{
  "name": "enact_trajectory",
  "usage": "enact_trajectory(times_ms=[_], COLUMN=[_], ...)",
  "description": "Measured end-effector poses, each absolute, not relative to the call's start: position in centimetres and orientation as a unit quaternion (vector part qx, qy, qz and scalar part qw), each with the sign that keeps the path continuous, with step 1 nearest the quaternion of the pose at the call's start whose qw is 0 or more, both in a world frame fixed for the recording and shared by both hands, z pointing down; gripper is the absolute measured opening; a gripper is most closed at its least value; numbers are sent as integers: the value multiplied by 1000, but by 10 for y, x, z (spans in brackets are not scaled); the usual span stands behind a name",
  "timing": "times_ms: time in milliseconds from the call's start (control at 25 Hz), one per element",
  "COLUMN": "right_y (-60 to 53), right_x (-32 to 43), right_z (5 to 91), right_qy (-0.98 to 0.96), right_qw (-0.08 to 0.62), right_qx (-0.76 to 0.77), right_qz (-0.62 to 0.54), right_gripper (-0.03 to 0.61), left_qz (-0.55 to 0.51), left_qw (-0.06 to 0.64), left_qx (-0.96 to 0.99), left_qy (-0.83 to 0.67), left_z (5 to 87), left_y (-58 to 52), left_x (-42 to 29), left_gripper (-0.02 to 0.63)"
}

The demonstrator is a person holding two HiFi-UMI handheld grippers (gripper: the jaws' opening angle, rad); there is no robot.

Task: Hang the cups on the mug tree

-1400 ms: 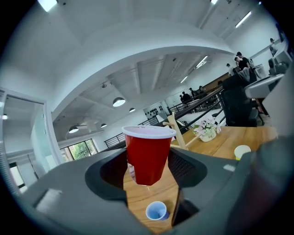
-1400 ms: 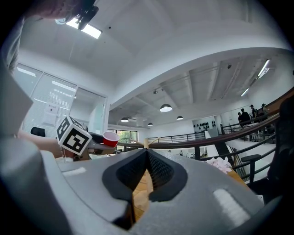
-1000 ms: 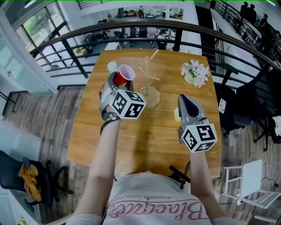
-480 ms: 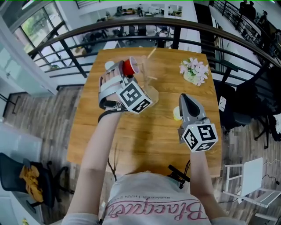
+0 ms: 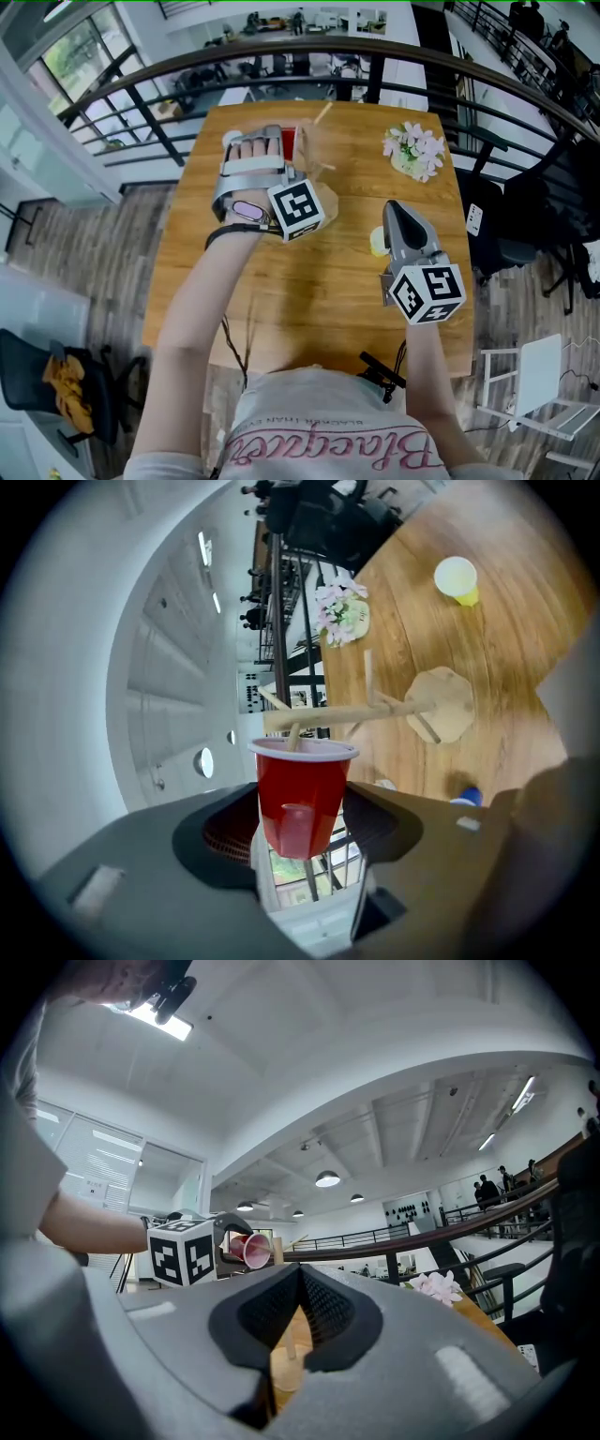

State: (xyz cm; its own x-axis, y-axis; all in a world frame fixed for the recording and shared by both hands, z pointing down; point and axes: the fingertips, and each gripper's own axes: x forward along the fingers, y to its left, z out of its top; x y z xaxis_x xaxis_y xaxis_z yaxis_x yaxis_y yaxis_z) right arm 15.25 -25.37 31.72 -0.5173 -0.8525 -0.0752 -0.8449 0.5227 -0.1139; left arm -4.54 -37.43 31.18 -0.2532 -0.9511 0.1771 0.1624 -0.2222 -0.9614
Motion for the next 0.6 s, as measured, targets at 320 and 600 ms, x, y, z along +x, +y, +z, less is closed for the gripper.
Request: enact_trajectory(times_ms=[320, 600], right_y=[-250, -247], right_x=[151, 150], right_z=[316, 307], right_qy=[869, 868], right_qw=[63, 68], right_qx=[-490, -492], right_qz=[-31, -20], right_gripper=[2, 1], left_qz=[-692, -681], left_qw=[500, 483], left_qx=[-358, -398], left_qy=[379, 380], left_z=[314, 324], left_y=[-371, -376], left_x=[-35, -30], left_gripper=[282, 396])
